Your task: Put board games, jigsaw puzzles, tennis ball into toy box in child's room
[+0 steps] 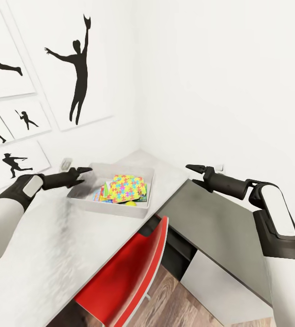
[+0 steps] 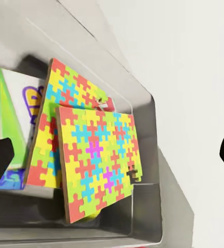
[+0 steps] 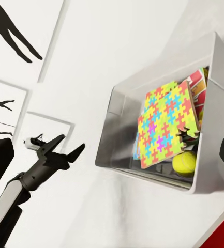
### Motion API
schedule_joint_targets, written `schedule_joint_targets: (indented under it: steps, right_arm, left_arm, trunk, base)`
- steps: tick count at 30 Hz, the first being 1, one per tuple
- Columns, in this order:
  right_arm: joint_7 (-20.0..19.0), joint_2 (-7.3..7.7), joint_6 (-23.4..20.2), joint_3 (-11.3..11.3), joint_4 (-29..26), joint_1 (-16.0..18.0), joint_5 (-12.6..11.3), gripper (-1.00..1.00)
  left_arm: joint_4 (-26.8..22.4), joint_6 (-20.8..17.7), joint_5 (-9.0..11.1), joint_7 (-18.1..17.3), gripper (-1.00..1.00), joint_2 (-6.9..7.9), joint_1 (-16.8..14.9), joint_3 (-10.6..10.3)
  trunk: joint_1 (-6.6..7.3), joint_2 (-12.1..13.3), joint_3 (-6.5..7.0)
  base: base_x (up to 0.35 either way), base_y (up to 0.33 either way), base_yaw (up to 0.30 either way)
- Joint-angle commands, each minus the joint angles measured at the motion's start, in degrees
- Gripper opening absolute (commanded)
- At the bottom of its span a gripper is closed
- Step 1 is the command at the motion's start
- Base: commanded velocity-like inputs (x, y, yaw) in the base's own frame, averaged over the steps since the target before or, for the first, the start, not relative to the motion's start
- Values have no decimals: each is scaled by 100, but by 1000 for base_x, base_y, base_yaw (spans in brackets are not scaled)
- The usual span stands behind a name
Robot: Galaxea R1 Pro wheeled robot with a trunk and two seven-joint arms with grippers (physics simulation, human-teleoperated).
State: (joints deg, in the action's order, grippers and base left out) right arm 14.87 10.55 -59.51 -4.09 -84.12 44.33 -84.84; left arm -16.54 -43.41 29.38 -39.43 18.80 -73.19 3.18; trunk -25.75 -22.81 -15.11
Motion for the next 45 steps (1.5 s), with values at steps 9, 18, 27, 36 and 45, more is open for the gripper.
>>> schedule_joint_targets:
  steps: [9, 18, 27, 36, 45]
  right_arm:
    - [60, 1, -17, -4, -7, -56, -51, 100]
    - [37, 30, -27, -18, -16, -202, -54, 100]
    - [22, 81, -34, -47, -242, -481, -56, 100]
    - [-18, 118, -49, -208, -551, -1017, -47, 100]
    - [-885, 309, -49, -818, -643, -1871, -34, 100]
  left_arm:
    - [-267, -327, -89, -1845, 100, 458, 31, -53]
    - [-373, -349, -82, -2134, 100, 848, 106, -70]
    - [-392, -339, -103, -2695, 100, 1056, 205, -75]
    - [-402, -280, -353, -3635, 100, 1456, 441, -85]
    - [-403, 102, -379, -4582, 100, 1731, 1060, -89]
  trunk:
    - [-4, -11, 56]
    - [-4, -11, 137]
    - [-4, -11, 218]
    - [-4, -11, 300]
    - [-4, -11, 379]
  base:
    - [0, 0, -46]
    - [-114, 0, -63]
    - [-108, 0, -17]
    - [-137, 0, -1]
    - [-12, 0, -86]
